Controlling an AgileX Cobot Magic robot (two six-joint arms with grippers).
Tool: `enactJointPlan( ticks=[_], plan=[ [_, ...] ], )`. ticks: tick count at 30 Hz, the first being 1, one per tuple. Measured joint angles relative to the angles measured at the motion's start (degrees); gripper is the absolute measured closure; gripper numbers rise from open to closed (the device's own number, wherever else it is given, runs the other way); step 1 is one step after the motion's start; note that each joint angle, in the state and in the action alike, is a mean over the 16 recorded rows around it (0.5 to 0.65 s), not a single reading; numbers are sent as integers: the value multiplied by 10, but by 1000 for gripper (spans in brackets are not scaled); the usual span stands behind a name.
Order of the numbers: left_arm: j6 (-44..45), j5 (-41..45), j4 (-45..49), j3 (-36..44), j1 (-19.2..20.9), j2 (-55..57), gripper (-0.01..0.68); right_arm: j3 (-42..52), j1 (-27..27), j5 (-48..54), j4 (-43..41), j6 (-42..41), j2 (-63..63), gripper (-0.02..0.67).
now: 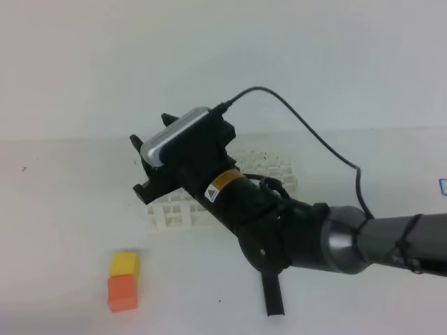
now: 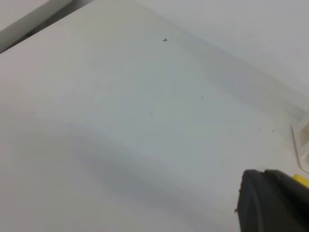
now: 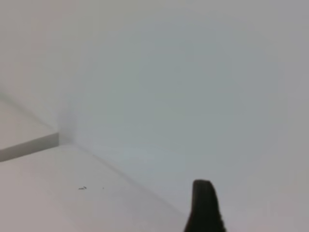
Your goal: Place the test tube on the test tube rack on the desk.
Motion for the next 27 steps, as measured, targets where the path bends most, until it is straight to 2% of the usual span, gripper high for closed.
enactJointPlan(
  ticks=[2,5,14,17,22,27],
  plan=[
    [0,0,0,0,0,0,673,0,0,29,-3,-18,-26,276],
    [0,0,0,0,0,0,673,0,0,89,-7,-51,-75,323],
    [0,0,0,0,0,0,673,0,0,342,-12,-143,-267,563],
    [0,0,0,0,0,0,673,0,0,432,-13,-162,-330,619],
    [0,0,0,0,0,0,673,0,0,546,-19,-176,-415,645],
    [0,0,0,0,0,0,673,0,0,604,-27,-182,-467,648]
  ],
)
